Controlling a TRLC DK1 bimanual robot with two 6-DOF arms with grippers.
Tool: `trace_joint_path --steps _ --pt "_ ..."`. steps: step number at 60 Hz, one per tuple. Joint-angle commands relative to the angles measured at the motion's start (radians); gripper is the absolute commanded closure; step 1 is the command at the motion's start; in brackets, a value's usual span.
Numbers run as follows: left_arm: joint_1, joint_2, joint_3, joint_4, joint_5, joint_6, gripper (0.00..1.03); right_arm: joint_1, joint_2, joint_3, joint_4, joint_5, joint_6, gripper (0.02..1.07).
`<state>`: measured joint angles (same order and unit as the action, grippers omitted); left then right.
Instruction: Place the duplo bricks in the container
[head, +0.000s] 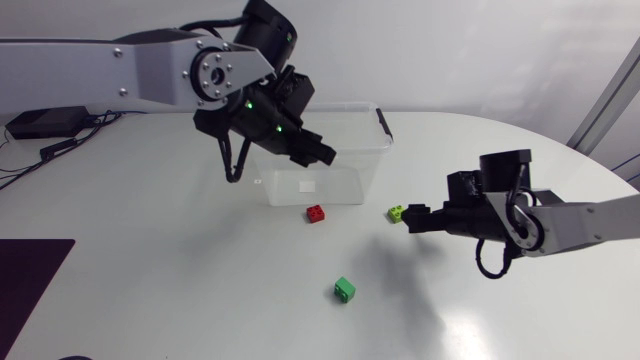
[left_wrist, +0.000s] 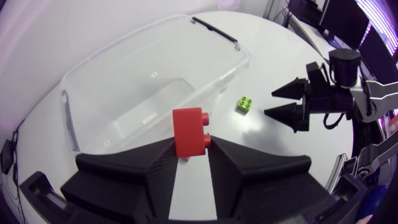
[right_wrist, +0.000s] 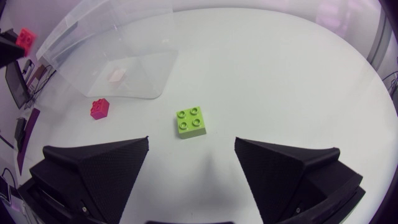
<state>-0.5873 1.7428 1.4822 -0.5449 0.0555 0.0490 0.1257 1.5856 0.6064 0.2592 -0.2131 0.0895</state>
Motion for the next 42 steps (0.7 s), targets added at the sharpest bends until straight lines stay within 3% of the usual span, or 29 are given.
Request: trace_joint_path --steps 1,34,38,40,42 --pt "0.014 -0.045 0.033 0.025 0.007 -0.017 0.77 0.022 0.077 0.043 0.006 -0.005 -0.031 0.07" --pt "0.118 0.115 0.093 0.295 -0.056 -0.029 0.75 0.084 0.298 0.201 0.020 0.077 -0.119 0.11" --pt "0.122 0.146 0.101 0.321 -0.083 -0.026 0.70 0.091 0.320 0.214 0.020 0.090 -0.123 0.14" --pt "0.124 0.159 0.104 0.335 -0.112 -0.024 0.63 0.095 0.329 0.220 0.020 0.098 -0.123 0.14" --pt "0.129 0.170 0.112 0.335 -0.129 -0.023 0.50 0.097 0.338 0.225 0.020 0.103 -0.126 0.17"
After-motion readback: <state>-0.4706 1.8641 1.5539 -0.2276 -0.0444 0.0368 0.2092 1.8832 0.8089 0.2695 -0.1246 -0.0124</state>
